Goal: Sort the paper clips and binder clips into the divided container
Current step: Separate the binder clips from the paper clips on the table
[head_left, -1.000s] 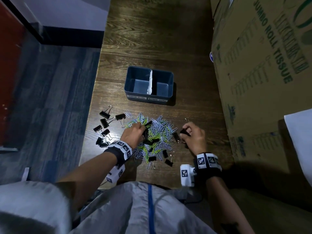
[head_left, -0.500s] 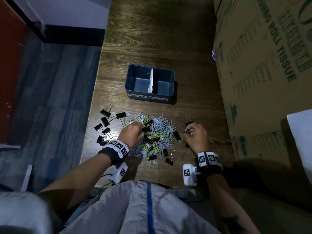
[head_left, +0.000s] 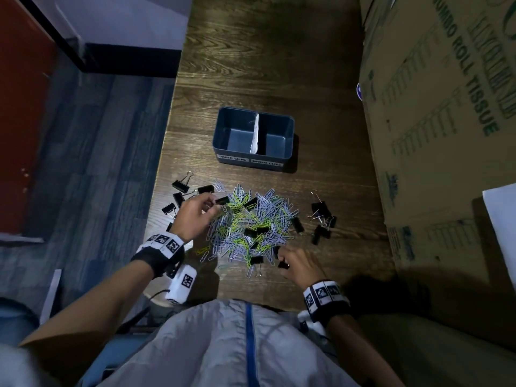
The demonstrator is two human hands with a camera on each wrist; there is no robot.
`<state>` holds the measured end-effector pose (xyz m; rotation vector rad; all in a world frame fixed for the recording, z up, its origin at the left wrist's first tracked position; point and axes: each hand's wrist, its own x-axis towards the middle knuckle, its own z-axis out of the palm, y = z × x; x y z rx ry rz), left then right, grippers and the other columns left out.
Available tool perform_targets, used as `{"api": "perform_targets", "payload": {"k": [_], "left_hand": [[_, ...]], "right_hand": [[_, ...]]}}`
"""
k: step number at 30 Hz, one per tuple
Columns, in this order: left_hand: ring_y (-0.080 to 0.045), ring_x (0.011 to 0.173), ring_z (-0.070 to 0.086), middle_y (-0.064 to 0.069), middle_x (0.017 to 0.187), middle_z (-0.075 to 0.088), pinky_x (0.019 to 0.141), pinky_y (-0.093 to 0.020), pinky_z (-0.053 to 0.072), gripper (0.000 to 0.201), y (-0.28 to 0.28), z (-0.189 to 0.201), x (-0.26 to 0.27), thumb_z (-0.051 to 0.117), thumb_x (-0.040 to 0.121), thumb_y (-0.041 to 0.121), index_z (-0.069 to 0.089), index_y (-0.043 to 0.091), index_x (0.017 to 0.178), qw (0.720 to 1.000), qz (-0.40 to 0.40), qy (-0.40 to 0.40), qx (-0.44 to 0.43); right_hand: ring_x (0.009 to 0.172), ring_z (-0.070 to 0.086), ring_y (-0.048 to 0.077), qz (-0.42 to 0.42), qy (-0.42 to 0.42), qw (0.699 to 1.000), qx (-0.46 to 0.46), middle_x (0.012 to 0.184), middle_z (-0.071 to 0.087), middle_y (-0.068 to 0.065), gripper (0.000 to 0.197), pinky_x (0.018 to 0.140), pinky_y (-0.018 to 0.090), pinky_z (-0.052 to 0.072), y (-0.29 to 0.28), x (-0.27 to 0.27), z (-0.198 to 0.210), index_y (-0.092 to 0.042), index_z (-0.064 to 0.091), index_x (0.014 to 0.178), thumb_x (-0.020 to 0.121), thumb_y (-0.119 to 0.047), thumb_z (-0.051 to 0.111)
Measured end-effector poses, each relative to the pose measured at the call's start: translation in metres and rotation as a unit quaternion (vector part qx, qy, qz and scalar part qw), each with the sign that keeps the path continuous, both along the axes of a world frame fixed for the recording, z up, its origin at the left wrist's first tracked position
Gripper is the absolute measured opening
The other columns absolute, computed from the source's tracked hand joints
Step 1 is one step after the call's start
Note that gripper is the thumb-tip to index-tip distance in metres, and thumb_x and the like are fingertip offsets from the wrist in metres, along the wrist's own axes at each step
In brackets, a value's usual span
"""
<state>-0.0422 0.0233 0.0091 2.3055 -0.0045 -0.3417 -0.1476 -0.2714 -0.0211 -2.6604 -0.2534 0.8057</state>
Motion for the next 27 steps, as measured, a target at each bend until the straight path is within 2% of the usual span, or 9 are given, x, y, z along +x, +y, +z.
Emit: {"api": "perform_targets", "payload": {"k": [4, 6, 9, 12, 16, 19, 21, 24, 27], "left_hand": [[-0.018, 0.078, 0.063, 0.001, 0.086, 0.069, 0.070, -0.032, 0.051, 0.014, 0.028, 0.001, 0.007, 0.067, 0.090, 0.028, 0.065, 0.018, 0.099, 0.995, 0.057, 0.001, 0.078], [-0.022, 0.085, 0.062, 0.001, 0.089, 0.066, 0.076, -0.033, 0.048, 0.015, 0.041, 0.003, 0.012, 0.066, 0.089, 0.031, 0.063, 0.019, 0.098, 0.987, 0.075, 0.050, 0.135], [-0.027, 0.092, 0.063, -0.006, 0.097, 0.068, 0.082, -0.038, 0.051, 0.015, 0.058, -0.002, 0.022, 0.064, 0.088, 0.034, 0.065, 0.022, 0.096, 0.970, 0.038, 0.110, 0.215], [-0.028, 0.093, 0.063, -0.010, 0.102, 0.069, 0.083, -0.040, 0.052, 0.017, 0.065, -0.006, 0.027, 0.064, 0.088, 0.036, 0.065, 0.021, 0.095, 0.958, -0.002, 0.128, 0.257], [-0.031, 0.095, 0.063, -0.011, 0.103, 0.069, 0.078, -0.038, 0.051, 0.016, 0.062, -0.009, 0.026, 0.064, 0.088, 0.033, 0.066, 0.019, 0.097, 0.955, -0.020, 0.091, 0.281], [-0.034, 0.094, 0.062, -0.012, 0.103, 0.066, 0.074, -0.041, 0.050, 0.019, 0.052, -0.006, 0.022, 0.063, 0.087, 0.023, 0.065, 0.013, 0.103, 0.956, -0.033, 0.022, 0.292], [-0.036, 0.091, 0.061, -0.014, 0.101, 0.064, 0.070, -0.044, 0.051, 0.020, 0.038, -0.005, 0.019, 0.062, 0.087, 0.018, 0.062, 0.009, 0.104, 0.955, -0.062, -0.028, 0.288], [-0.031, 0.090, 0.061, -0.012, 0.102, 0.064, 0.064, -0.039, 0.050, 0.023, 0.010, -0.005, 0.018, 0.062, 0.088, 0.016, 0.062, 0.007, 0.109, 0.952, -0.120, -0.063, 0.275], [-0.025, 0.098, 0.058, -0.008, 0.110, 0.059, 0.071, -0.032, 0.050, 0.029, -0.020, -0.007, 0.023, 0.062, 0.090, 0.020, 0.059, 0.011, 0.117, 0.946, -0.202, -0.066, 0.245]], "right_hand": [[0.082, 0.065, 0.018, -0.049, -0.011, 0.998, 0.025, 0.092, 0.063, -0.011, 0.019, 0.075, 0.038, 0.057, -0.004, 0.003, 0.009, -0.026, 0.065, 0.093, 0.076, -0.021, 0.072], [0.077, 0.065, 0.012, -0.123, -0.018, 0.990, 0.058, 0.087, 0.066, -0.014, 0.017, 0.072, 0.037, 0.059, -0.011, 0.009, 0.015, -0.029, 0.069, 0.089, 0.073, -0.024, 0.074], [0.069, 0.066, 0.004, -0.235, -0.051, 0.964, 0.110, 0.075, 0.070, -0.014, 0.014, 0.066, 0.032, 0.060, -0.025, 0.026, 0.024, -0.029, 0.073, 0.082, 0.074, -0.018, 0.076], [0.075, 0.066, 0.011, -0.277, -0.114, 0.948, 0.110, 0.085, 0.072, -0.006, 0.019, 0.072, 0.030, 0.057, -0.046, 0.051, 0.034, -0.023, 0.078, 0.089, 0.077, -0.009, 0.074], [0.086, 0.066, 0.021, -0.314, -0.114, 0.940, 0.066, 0.097, 0.073, 0.006, 0.019, 0.082, 0.035, 0.054, -0.078, 0.076, 0.029, -0.016, 0.077, 0.098, 0.084, -0.004, 0.071], [0.086, 0.065, 0.020, -0.325, -0.094, 0.939, 0.063, 0.097, 0.073, 0.005, 0.021, 0.077, 0.029, 0.051, -0.088, 0.080, 0.022, -0.016, 0.074, 0.102, 0.087, -0.002, 0.070], [0.096, 0.062, 0.020, -0.314, -0.088, 0.944, 0.047, 0.107, 0.069, 0.007, 0.023, 0.081, 0.028, 0.048, -0.088, 0.079, 0.019, -0.015, 0.072, 0.108, 0.087, -0.003, 0.070], [0.114, 0.050, 0.028, -0.293, -0.124, 0.948, -0.017, 0.117, 0.060, 0.008, 0.025, 0.094, 0.041, 0.046, -0.079, 0.077, 0.017, -0.016, 0.069, 0.110, 0.086, -0.010, 0.072], [0.105, 0.054, 0.028, -0.250, -0.157, 0.955, -0.021, 0.111, 0.060, 0.008, 0.021, 0.088, 0.047, 0.051, -0.057, 0.073, 0.012, -0.016, 0.070, 0.105, 0.085, -0.010, 0.071]]}}
